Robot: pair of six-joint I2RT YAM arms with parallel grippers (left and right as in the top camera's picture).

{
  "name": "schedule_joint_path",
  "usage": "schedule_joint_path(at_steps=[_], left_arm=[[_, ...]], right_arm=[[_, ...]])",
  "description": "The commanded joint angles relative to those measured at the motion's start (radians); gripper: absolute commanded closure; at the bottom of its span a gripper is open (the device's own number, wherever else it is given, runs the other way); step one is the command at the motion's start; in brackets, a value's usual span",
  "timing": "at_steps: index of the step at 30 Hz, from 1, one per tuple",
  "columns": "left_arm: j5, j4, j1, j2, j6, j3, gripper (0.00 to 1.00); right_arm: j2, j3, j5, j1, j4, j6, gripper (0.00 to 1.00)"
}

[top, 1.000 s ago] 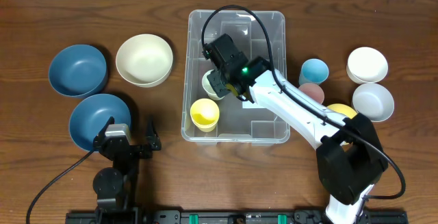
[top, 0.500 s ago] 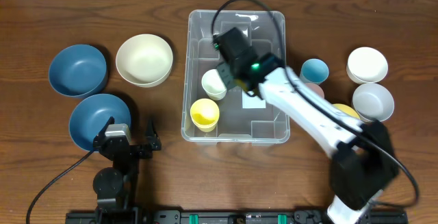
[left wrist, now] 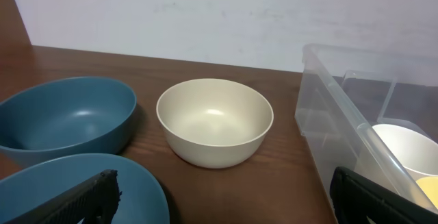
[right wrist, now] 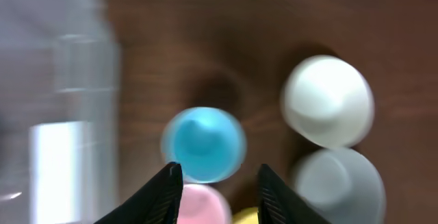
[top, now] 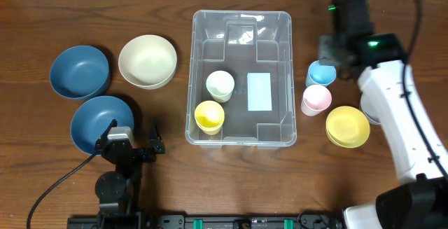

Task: Pack container
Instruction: 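Lift the right gripper back toward the cups on the right, then grasp the light-blue cup rim with the right gripper and lift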

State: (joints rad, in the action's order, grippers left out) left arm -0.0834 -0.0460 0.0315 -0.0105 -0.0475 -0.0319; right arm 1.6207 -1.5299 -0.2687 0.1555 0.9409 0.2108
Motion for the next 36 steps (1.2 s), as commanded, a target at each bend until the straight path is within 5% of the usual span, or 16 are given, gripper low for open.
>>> schedule_joint_path(at_steps=[1,19,36], left_arm=[[-0.011,-0.013,-0.003,0.000,0.013,0.028,0.02],[-0.011,-0.013,-0.003,0.000,0.013,0.028,0.02],[-0.011,-0.013,-0.003,0.000,0.013,0.028,0.02]], right_arm=[[0.003,0.033,0.079,-0.084,-0.003,0.021,0.62],[0.003,0.357,0.262,-0.186,-0.268,-0.004,0.50],[0.003,0.544,0.331,-0.186,-0.555,-0.006,0.52]])
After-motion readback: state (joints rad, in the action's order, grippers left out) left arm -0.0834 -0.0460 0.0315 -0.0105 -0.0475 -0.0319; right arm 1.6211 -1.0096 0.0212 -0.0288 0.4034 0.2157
